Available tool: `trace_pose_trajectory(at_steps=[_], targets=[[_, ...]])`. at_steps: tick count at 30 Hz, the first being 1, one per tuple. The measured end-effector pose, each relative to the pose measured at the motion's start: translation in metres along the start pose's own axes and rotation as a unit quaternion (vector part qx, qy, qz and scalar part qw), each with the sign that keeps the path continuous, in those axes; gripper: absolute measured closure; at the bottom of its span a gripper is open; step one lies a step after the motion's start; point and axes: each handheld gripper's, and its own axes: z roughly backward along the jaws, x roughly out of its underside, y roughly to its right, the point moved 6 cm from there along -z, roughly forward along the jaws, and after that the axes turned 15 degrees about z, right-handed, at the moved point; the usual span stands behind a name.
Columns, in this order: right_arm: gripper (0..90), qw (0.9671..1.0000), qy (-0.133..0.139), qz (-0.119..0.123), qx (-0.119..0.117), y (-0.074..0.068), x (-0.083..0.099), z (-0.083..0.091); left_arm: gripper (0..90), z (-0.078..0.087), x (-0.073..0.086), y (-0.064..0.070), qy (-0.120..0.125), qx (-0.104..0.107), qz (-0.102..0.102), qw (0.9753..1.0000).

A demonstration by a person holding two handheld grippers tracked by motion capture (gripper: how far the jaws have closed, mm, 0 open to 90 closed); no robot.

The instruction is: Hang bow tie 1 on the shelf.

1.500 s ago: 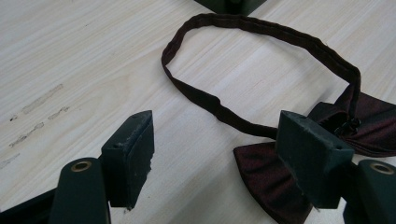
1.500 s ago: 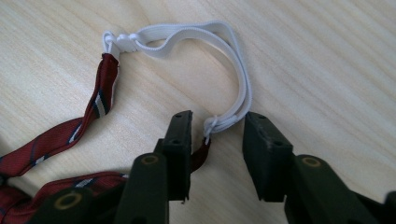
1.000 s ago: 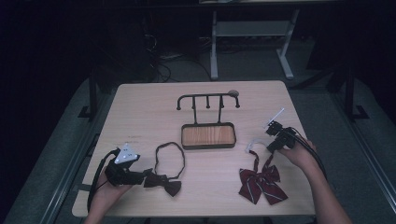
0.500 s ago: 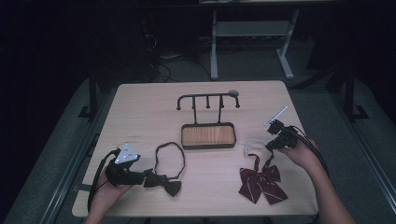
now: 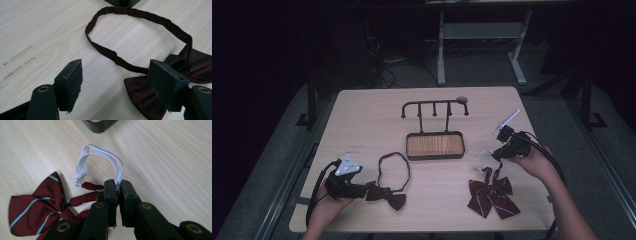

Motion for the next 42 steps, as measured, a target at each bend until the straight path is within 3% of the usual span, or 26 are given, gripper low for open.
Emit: trace_pose_trajectory(at_steps=[7, 17, 42], targets=[[84.6, 0.9995, 0.010, 0.029, -0.008, -0.011, -0.012, 0.014, 28.7, -0.001, 0.000, 0.001, -0.001, 0.001, 0.001, 1.0000], [84.4, 0.9985, 0.017, 0.050, -0.013, -0.018, -0.024, 0.028, 28.6, -0.001, 0.001, 0.000, -0.002, 0.001, 0.000, 1.0000], [84.5, 0.9952, 0.020, 0.096, 0.007, -0.031, -0.062, 0.067, 28.7, 0.001, 0.000, 0.000, 0.003, 0.001, 0.003, 1.0000]])
